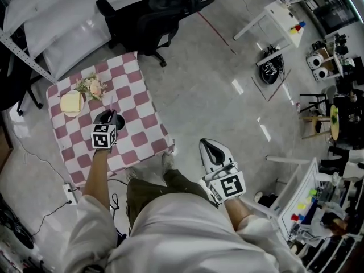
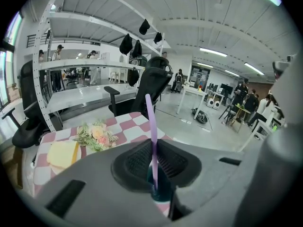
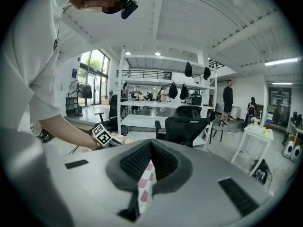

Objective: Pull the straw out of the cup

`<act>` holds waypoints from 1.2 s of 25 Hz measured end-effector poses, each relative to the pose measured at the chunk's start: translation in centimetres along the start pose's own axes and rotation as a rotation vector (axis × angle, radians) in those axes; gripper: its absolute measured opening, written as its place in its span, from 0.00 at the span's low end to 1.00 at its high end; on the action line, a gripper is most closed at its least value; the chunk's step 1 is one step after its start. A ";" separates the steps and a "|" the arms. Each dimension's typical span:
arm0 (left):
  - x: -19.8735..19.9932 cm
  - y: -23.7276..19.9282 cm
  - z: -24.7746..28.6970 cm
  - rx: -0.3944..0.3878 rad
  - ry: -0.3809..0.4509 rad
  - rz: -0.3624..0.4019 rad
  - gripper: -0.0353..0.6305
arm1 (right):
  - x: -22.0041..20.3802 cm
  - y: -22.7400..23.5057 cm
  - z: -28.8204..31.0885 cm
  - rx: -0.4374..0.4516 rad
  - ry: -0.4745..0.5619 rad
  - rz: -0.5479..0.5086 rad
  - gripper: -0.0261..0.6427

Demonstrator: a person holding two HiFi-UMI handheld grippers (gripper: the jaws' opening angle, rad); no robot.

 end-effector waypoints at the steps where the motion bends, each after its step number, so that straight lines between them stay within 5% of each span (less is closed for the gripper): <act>1: 0.3 0.2 -0.3 -0.002 0.008 0.000 0.10 | 0.1 -0.1 0.2 0.005 0.007 0.000 0.05; 30: 10.5 6.6 -14.2 -0.035 0.236 0.117 0.10 | 4.9 -3.1 4.0 0.164 0.175 0.009 0.05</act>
Point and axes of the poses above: the fingertips, and each gripper's own axes: z forward along the fingers, y to its right, x out of its top, the point moved 1 cm from there along -z, backward along the fingers, and after that the axes turned 12 degrees about -z, right-handed, at the moved point
